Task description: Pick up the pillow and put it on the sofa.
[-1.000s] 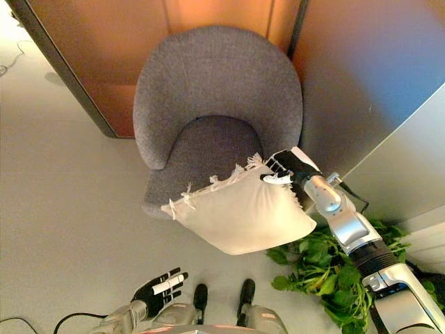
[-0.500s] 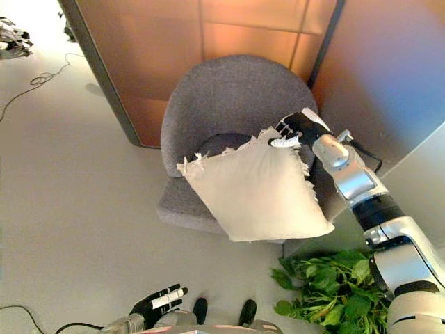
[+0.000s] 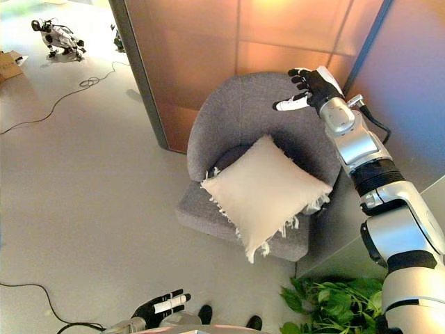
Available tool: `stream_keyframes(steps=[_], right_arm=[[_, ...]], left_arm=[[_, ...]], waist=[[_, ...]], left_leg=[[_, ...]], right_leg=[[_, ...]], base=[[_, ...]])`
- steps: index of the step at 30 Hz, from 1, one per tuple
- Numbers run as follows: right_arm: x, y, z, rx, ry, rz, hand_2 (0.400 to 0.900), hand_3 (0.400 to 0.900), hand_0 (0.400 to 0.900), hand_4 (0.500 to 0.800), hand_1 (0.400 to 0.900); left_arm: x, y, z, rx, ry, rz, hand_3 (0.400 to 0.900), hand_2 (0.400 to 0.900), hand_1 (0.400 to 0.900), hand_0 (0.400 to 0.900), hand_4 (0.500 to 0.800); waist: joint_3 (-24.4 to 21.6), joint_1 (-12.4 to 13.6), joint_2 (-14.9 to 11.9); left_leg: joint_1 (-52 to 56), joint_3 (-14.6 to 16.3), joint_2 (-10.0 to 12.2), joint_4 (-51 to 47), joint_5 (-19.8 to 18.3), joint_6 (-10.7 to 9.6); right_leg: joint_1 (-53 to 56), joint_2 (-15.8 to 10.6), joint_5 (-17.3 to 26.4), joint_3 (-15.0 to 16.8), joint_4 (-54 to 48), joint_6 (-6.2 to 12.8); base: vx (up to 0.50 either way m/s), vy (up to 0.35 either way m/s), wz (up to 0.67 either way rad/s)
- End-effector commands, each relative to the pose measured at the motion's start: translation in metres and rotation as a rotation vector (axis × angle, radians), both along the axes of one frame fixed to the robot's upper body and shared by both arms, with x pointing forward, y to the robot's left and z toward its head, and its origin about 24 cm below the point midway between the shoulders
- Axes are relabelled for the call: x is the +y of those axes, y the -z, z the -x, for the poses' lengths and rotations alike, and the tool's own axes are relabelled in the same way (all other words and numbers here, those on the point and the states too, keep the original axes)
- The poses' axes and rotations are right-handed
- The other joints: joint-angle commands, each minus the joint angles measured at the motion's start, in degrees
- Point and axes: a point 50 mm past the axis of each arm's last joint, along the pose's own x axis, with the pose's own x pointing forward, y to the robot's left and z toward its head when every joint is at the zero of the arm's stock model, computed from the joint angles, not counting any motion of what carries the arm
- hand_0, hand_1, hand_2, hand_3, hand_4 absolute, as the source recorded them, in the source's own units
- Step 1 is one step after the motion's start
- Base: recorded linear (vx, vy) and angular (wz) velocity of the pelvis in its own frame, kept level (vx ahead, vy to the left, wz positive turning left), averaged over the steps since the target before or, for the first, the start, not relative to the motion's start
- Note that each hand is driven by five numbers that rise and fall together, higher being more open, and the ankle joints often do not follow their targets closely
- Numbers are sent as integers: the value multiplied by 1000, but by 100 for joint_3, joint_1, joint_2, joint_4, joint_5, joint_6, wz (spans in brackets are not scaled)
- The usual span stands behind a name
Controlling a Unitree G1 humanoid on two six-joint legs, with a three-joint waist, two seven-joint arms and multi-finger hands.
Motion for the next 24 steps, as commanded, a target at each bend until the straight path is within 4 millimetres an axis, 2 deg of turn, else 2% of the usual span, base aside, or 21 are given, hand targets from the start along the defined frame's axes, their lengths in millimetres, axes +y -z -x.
stream_keyframes(steps=[1, 3, 7, 11, 13, 14, 17, 18, 19, 21, 23, 24], right_arm=[[5, -70, -1, -221, -18, 41, 900, 900, 900, 800, 900], [4, -67, -2, -201, -18, 15, 900, 900, 900, 800, 900], [0, -47, -1, -153, -11, -80, 900, 900, 900, 800, 900], [-8, -15, 3, -122, 18, -221, 900, 900, 900, 800, 900], [-13, 16, 11, -86, 40, -333, 900, 900, 900, 800, 900], [-13, 20, 12, -80, 45, -345, 900, 900, 900, 800, 900], [-13, 70, 27, -1, 94, -492, 900, 900, 900, 800, 900], [-11, 97, 36, 41, 107, -533, 900, 900, 900, 800, 900], [-11, 114, 43, 73, 134, -576, 900, 900, 900, 800, 900], [-15, 166, 70, 167, 216, -669, 900, 900, 900, 800, 900], [-18, 200, 92, 246, 304, -747, 900, 900, 900, 800, 900], [-18, 228, 110, 322, 349, -769, 900, 900, 900, 800, 900]], left_arm=[[-2, 3, 5, 35, 123, -6, 900, 900, 900, 900, 800], [-2, 2, 5, 35, 127, -5, 900, 900, 900, 900, 800], [-4, 3, 2, 34, 134, -7, 900, 900, 900, 900, 800], [-5, 3, 1, 34, 135, -10, 900, 900, 900, 900, 800], [-7, 3, 1, 24, 124, -10, 900, 900, 900, 900, 800], [-7, 3, 1, 25, 126, -10, 900, 900, 900, 900, 800], [-10, 3, -3, 9, 104, -11, 900, 900, 900, 900, 800], [-12, 3, -5, 1, 87, -10, 900, 900, 900, 900, 800], [-12, 3, -5, -2, 84, -11, 900, 900, 900, 900, 800], [-13, 3, -5, -9, 61, -15, 900, 900, 900, 900, 800], [-15, 4, -4, -11, 49, -18, 900, 900, 900, 900, 800], [-17, 4, -3, -13, 37, -16, 900, 900, 900, 900, 800]], waist=[[-425, 88, -207], [-434, 58, -198], [-409, -47, -167], [-367, -219, -129], [-317, -373, -92], [-318, -378, -95], [-244, -604, -58], [-211, -718, -38], [-201, -771, -35], [-177, -942, -16], [-189, -1038, -10], [-192, -1111, -5]], left_leg=[[-171, 32, -28, -30, -206, -169], [-177, 57, -25, -34, -206, -170], [-171, 130, -11, -41, -216, -160], [-147, 242, 13, -55, -248, -145], [-127, 337, 28, -52, -277, -125], [-122, 348, 29, -52, -282, -123], [-85, 492, 55, -47, -327, -91], [-63, 554, 68, -51, -348, -77], [-38, 599, 75, -57, -363, -67], [15, 703, 85, -60, -401, -44], [58, 795, 98, -74, -426, -29], [87, 853, 105, -76, -447, -19]], right_leg=[[452, -172, -763, -45, 358, 419], [438, -173, -760, -23, 355, 422], [394, -175, -760, 58, 379, 424], [346, -171, -765, 186, 396, 430], [308, -166, -768, 305, 417, 434], [305, -165, -770, 320, 420, 434], [236, -158, -778, 503, 477, 436], [219, -144, -783, 578, 494, 434], [215, -137, -787, 630, 501, 435], [201, -114, -786, 760, 511, 440], [201, -96, -783, 857, 504, 446], [201, -82, -778, 922, 499, 453]], base=[[-16, 5, -5], [-29, 13, -7], [-40, 17, -9], [-51, 15, -19], [-54, 15, -26], [-51, 11, -26], [-52, 11, -32], [-42, 8, -37], [-33, 9, -38], [-26, 8, -38], [-13, 4, -38], [-5, -5, -37]])
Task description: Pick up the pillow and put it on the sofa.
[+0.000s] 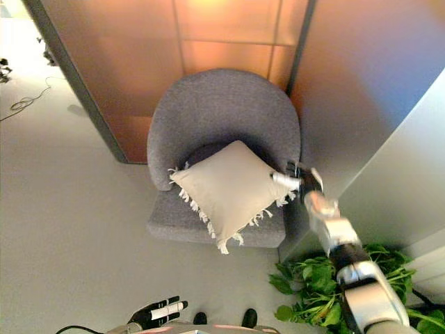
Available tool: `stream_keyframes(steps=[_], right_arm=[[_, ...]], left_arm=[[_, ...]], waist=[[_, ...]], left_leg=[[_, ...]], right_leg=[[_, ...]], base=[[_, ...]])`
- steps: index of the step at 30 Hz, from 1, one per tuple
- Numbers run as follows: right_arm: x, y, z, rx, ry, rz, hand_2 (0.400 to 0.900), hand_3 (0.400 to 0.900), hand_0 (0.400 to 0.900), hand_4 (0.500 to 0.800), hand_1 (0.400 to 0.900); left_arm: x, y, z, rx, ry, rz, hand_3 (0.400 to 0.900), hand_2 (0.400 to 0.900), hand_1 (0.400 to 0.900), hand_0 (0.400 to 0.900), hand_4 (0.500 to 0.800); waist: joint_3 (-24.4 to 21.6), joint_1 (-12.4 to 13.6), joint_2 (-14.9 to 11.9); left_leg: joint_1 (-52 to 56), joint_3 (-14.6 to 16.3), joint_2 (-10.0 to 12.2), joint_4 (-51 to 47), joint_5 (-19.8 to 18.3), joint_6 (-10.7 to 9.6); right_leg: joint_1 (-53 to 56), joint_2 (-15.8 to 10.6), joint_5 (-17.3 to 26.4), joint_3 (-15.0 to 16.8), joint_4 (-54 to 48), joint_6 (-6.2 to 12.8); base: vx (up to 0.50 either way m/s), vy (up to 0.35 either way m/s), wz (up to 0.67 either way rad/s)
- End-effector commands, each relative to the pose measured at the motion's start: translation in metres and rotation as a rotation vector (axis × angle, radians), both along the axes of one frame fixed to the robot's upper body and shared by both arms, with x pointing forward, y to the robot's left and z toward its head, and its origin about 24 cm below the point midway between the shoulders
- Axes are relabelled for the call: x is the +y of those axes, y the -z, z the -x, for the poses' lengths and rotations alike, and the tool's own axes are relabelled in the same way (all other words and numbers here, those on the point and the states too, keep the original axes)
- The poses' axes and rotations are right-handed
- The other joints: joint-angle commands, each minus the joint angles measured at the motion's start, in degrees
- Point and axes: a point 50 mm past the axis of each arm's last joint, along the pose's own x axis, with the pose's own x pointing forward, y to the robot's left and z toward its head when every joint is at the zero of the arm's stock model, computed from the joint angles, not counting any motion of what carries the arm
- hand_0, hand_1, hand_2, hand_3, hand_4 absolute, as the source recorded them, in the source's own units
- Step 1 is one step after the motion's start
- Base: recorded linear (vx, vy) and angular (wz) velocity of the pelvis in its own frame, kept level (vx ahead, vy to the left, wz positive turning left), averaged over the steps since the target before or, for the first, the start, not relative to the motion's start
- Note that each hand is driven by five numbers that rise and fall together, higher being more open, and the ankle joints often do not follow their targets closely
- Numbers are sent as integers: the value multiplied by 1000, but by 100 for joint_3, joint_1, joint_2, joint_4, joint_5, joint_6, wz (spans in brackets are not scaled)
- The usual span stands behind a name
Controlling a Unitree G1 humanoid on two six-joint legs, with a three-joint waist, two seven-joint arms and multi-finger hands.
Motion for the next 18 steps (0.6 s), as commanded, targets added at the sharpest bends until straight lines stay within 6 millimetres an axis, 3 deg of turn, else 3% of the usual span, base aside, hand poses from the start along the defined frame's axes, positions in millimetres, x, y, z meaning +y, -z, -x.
stream_keyframes(steps=[1, 3, 6, 10, 14, 18], right_arm=[[-7, -5, -2, -104, 97, -64, 900, 900, 900, 800, 900], [-8, 33, 30, 21, 140, -81, 900, 900, 900, 800, 900], [0, 72, 66, 196, 184, -153, 900, 900, 900, 800, 900], [8, 111, 116, 429, 226, -197, 900, 900, 900, 800, 900], [15, 134, 163, 627, 217, -194, 900, 900, 900, 800, 900], [16, 140, 183, 736, 157, -151, 900, 900, 900, 800, 900]], left_arm=[[-17, 1, -13, -43, 17, 22, 900, 900, 900, 900, 800], [-20, 2, -12, -47, 14, 22, 900, 900, 900, 900, 800], [-18, 2, -14, -50, 14, 20, 900, 900, 900, 900, 800], [-17, 2, -14, -50, 28, 22, 900, 900, 900, 900, 800], [-19, 3, -13, -47, 51, 28, 900, 900, 900, 900, 800], [-17, 4, -11, -28, 74, 30, 900, 900, 900, 900, 800]], waist=[[-149, -224, 18], [-150, -284, 39], [-154, -337, 37], [-175, -356, 49], [-201, -346, 84], [-207, -337, 108]], left_leg=[[-65, 93, 72, -37, -340, -121], [-40, 130, 68, -37, -354, -98], [-16, 200, 62, -37, -370, -85], [-4, 239, 48, -37, -376, -62], [8, 217, 22, -33, -370, -30], [13, 173, -7, -18, -372, -6]], right_leg=[[384, -149, -842, 134, 484, 418], [377, -121, -834, 208, 487, 418], [371, -96, -809, 280, 465, 427], [374, -69, -775, 331, 439, 438], [380, -53, -752, 348, 447, 436], [389, -46, -751, 369, 457, 434]], base=[[-4, -7, -38], [-5, -8, -28], [-14, -11, -24], [-8, -2, -13], [7, 5, -3], [10, 2, -5]])
